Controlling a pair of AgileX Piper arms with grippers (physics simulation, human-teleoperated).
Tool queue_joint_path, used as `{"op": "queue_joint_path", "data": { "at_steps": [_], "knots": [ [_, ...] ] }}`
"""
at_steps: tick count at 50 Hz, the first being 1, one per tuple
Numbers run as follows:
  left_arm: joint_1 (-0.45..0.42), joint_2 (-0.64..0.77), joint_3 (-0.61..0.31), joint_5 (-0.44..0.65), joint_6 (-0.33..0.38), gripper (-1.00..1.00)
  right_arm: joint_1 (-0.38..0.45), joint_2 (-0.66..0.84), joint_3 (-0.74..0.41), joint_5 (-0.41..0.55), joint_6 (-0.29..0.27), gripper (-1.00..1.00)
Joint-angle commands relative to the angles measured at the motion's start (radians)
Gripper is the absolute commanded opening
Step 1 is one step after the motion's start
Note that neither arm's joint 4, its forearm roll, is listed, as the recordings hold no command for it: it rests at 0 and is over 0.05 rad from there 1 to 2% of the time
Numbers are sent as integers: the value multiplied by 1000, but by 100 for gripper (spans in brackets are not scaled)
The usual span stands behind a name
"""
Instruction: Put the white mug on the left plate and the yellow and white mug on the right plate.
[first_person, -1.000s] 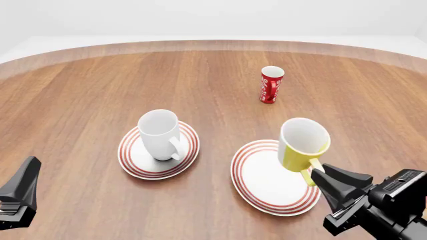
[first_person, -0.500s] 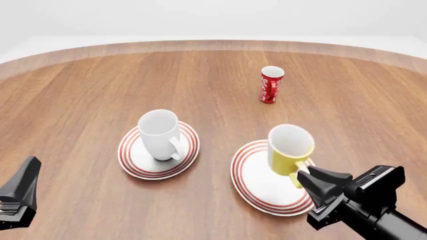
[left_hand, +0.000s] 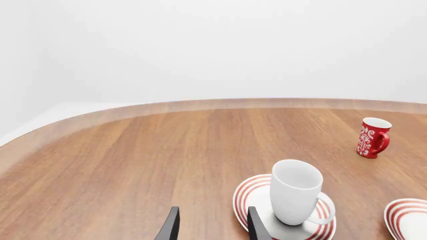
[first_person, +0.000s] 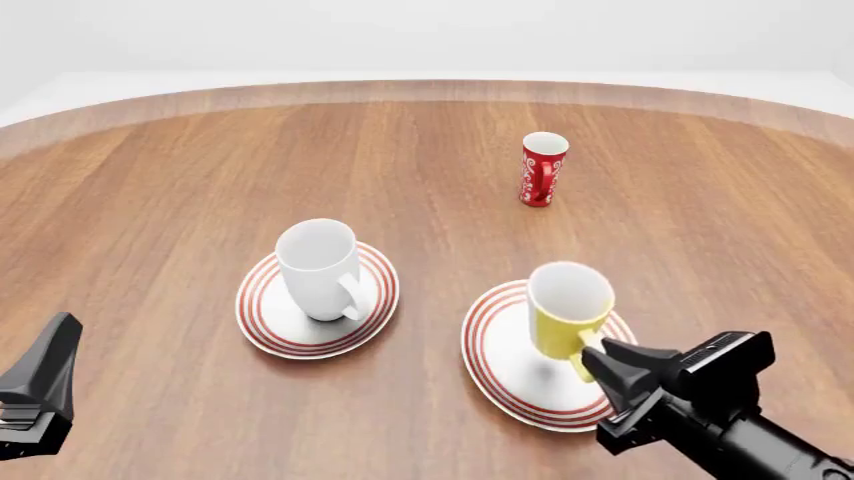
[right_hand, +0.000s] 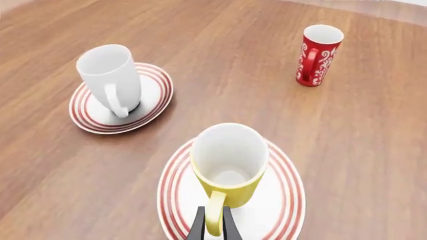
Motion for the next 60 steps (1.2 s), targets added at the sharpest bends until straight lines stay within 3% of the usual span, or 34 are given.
{"op": "queue_joint_path", "data": {
  "at_steps": [1,10,16,25,45,46,60],
  "knots": [
    [0,0,0,0,0,100,-5,48,0,-32,10,-100],
    [0,0,0,0,0,100,-13,59,0,-34,9,-100],
    [0,0,0,0,0,100,-15,6,0,24,11,-100],
    [0,0,0,0,0,100,-18,131,0,-84,9,-100],
    [0,0,0,0,0,100,-19,288,0,-208,15,-100],
    [0,0,0,0,0,100,-15,288,0,-207,14,100],
    [0,0,0,0,0,100,-21,250,0,-168,16,100]
  ]
}}
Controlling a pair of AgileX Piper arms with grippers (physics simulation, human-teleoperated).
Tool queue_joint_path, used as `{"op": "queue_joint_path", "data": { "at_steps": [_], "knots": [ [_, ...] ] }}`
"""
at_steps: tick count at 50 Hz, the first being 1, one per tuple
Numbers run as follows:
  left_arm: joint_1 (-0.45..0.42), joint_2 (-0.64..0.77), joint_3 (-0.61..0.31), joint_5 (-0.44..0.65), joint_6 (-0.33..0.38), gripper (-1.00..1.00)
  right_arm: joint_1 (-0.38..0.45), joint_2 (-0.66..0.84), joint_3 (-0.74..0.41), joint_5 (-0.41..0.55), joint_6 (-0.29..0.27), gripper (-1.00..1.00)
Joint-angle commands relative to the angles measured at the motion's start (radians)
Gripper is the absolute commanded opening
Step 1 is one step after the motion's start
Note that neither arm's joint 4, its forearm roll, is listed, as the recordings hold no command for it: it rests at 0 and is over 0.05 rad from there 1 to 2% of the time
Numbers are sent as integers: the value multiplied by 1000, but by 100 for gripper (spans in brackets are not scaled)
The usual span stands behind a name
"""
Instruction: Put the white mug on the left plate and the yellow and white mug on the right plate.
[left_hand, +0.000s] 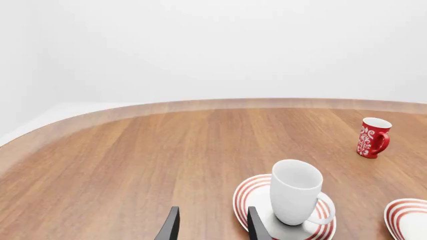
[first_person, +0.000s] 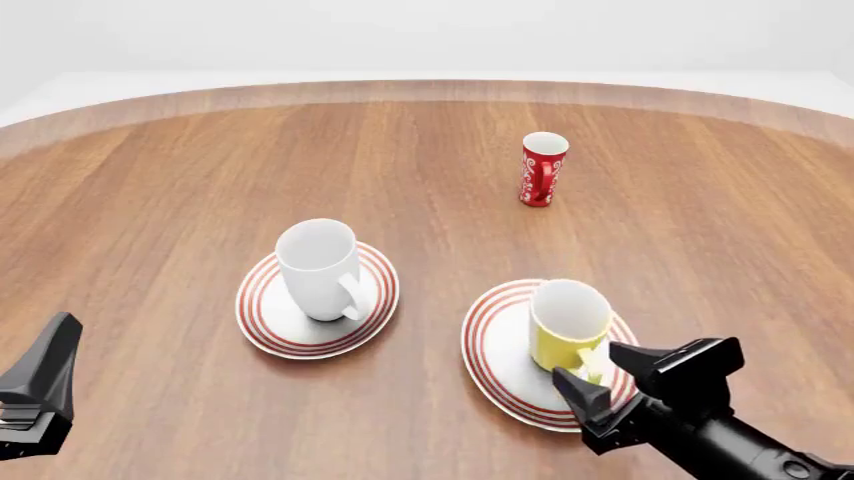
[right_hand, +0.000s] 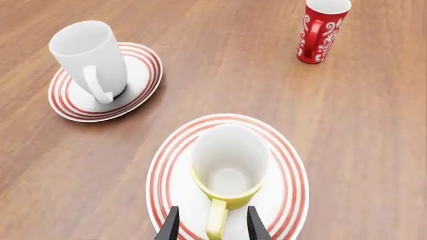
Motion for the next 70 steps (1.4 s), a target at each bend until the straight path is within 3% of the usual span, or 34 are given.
{"op": "queue_joint_path", "data": {
  "at_steps": [1,5,11,14,22,33,35,42,51,58,70],
  "knots": [
    [0,0,0,0,0,100,-3,-19,0,24,3,100],
    [0,0,0,0,0,100,-3,-67,0,72,2,100],
    [0,0,0,0,0,100,-12,-216,0,212,-4,100],
    [0,0,0,0,0,100,-19,-344,0,334,-7,100],
    [0,0,0,0,0,100,-32,-519,0,500,-6,100],
    [0,0,0,0,0,100,-45,-611,0,583,-14,100],
    [0,0,0,0,0,100,-63,-759,0,722,-21,100],
    [0,0,0,0,0,100,-83,-935,0,889,-28,100],
    [0,0,0,0,0,100,-109,-951,0,898,-39,100],
    [0,0,0,0,0,100,-134,-1045,0,985,-48,100],
    [0,0,0,0,0,100,-172,-1033,0,956,-58,100]
  ]
}}
